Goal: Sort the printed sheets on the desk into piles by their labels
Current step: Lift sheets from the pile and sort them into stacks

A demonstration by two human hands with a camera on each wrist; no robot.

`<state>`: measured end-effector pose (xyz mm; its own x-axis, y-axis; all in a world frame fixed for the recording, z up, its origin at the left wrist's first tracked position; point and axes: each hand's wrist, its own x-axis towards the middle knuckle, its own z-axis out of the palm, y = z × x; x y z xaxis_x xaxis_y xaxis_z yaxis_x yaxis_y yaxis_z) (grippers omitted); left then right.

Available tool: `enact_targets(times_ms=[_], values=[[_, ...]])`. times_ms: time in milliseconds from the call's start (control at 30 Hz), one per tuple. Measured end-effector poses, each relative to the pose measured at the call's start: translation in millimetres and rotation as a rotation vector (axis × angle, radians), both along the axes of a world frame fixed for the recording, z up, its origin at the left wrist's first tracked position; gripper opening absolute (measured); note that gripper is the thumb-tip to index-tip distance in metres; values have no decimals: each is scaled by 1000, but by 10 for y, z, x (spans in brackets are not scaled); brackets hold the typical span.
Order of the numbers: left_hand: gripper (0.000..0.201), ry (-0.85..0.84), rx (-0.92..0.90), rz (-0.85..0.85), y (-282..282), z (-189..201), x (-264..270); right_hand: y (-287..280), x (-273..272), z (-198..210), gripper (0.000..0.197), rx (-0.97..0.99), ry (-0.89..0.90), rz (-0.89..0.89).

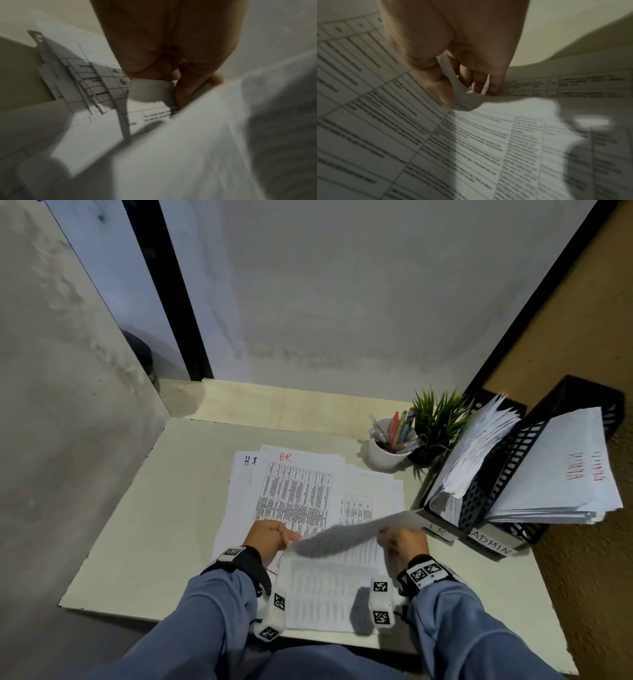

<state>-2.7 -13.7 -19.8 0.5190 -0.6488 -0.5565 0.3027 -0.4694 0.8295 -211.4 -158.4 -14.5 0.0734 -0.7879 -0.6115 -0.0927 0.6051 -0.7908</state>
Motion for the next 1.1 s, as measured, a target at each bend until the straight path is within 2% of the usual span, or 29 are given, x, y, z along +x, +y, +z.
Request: enact_targets(times_ms=[100, 167, 233, 300, 333, 433, 500, 567, 633, 700, 833, 933, 1000, 1100], values=[[47, -40, 10, 6, -1, 7, 14, -20, 23, -15, 30, -40, -31, -85], [45, -229, 84, 23, 7, -27, 86, -35, 19, -78, 32, -19, 16, -85], [40, -524, 271, 73, 25, -61, 191, -58, 2, -125, 28, 38, 70, -58], [26, -672, 451, 60, 62, -52, 290, -85, -26, -131, 27, 80, 168, 32], [28, -656, 514, 42, 81, -92, 337, -94, -30, -148, 26, 85, 211, 73], [62, -551, 591, 37, 93, -162, 401, -81, -10, -205, 26, 78, 228, 67], [78, -544, 627, 27, 78, -176, 395, -56, 6, -251, 35, 72, 215, 48], [84, -538, 657, -1, 69, -171, 379, -59, 2, -288, 47, 53, 221, 48], [76, -488, 614, 12, 82, -183, 354, -64, -7, -268, 37, 65, 233, 69], [59, -481, 535, 25, 103, -181, 323, -67, -14, -258, 29, 62, 239, 99], [43, -552, 435, 24, 120, -119, 306, -85, -30, -287, 31, 76, 249, 126], [11, -625, 356, 6, 149, -42, 287, -79, -35, -276, 25, 78, 248, 123], [21, -680, 289, 11, 177, -18, 262, -74, -30, -284, 22, 87, 235, 115], [28, -577, 133, 95, 200, -28, 231, -84, -11, -277, 16, 115, 240, 117]])
